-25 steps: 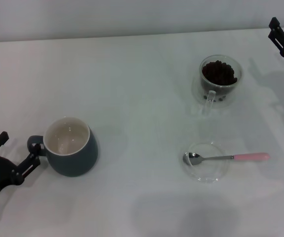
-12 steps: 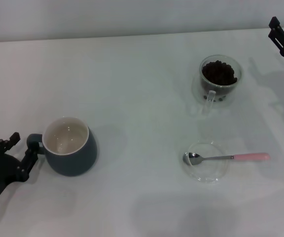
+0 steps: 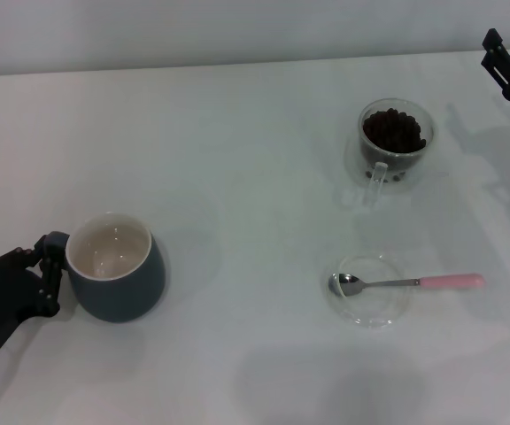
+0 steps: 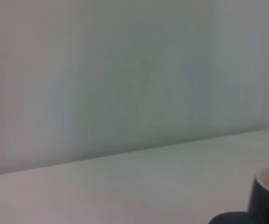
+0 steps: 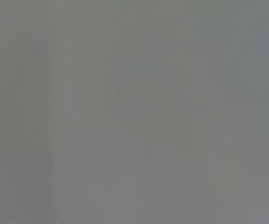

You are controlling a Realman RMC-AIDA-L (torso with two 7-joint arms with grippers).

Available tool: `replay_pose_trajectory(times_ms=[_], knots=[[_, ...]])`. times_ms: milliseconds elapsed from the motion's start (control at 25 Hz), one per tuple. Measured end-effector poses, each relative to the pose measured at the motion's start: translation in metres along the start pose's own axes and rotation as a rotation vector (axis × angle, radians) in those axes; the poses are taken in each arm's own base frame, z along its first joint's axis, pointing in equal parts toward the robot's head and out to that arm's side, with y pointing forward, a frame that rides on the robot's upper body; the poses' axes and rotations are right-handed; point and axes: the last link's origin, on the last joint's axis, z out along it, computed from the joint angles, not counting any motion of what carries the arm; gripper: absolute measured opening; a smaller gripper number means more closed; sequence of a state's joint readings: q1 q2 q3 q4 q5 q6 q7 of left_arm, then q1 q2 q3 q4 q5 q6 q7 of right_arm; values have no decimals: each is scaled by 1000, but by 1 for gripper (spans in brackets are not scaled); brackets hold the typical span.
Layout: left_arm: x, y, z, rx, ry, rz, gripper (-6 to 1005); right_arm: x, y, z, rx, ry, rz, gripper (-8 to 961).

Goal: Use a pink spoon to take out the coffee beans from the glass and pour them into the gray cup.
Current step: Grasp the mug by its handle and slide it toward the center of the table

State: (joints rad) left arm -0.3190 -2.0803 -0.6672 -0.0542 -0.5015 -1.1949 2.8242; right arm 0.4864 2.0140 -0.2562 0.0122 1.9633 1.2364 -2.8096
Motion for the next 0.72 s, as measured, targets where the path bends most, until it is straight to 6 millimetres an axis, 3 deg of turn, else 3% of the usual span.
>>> replay_pose_trajectory(times_ms=[40,360,720], knots=[[1,0,1,-1,1,1,110,0,0,0,0,0,0,840],[8,2,11,-26,20,14,100,-1,1,2,-3,-2,1,840],[18,20,39,-135,6,58,101,-1,1,2,-4,-2,2,840]])
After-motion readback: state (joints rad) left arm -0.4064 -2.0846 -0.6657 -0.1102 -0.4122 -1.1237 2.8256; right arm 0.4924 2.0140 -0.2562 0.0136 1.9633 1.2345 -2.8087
